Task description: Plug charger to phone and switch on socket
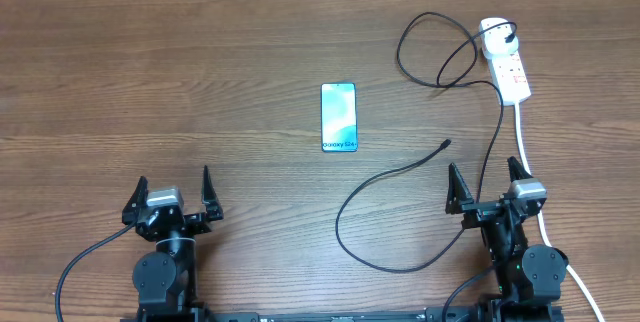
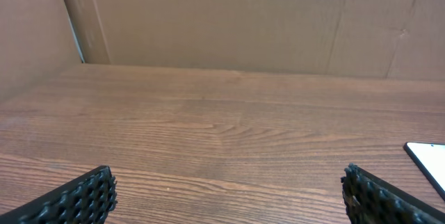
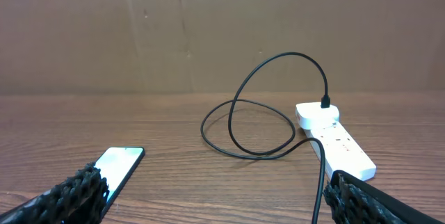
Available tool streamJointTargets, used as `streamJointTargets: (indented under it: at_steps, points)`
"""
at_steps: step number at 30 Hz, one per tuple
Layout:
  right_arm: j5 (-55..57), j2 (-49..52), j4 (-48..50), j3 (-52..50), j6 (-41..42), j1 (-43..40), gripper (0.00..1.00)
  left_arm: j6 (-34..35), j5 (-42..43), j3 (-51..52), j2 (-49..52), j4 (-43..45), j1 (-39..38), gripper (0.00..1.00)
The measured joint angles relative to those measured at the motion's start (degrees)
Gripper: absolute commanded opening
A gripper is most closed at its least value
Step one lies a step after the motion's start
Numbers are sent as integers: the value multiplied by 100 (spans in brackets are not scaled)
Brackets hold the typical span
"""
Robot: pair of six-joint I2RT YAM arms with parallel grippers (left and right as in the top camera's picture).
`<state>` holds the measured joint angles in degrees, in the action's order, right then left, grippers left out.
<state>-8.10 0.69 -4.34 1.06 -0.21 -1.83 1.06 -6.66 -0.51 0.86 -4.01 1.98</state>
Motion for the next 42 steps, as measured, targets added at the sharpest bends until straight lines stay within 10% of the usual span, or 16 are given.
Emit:
streamJointTargets:
  at_steps: [28,42]
  points:
    - [4,0,4,0,-2,0,100,0,0,0,0,72,0,100]
    - [-2,0,0,0,0,0,100,372,1488,2,0,2052,0,100]
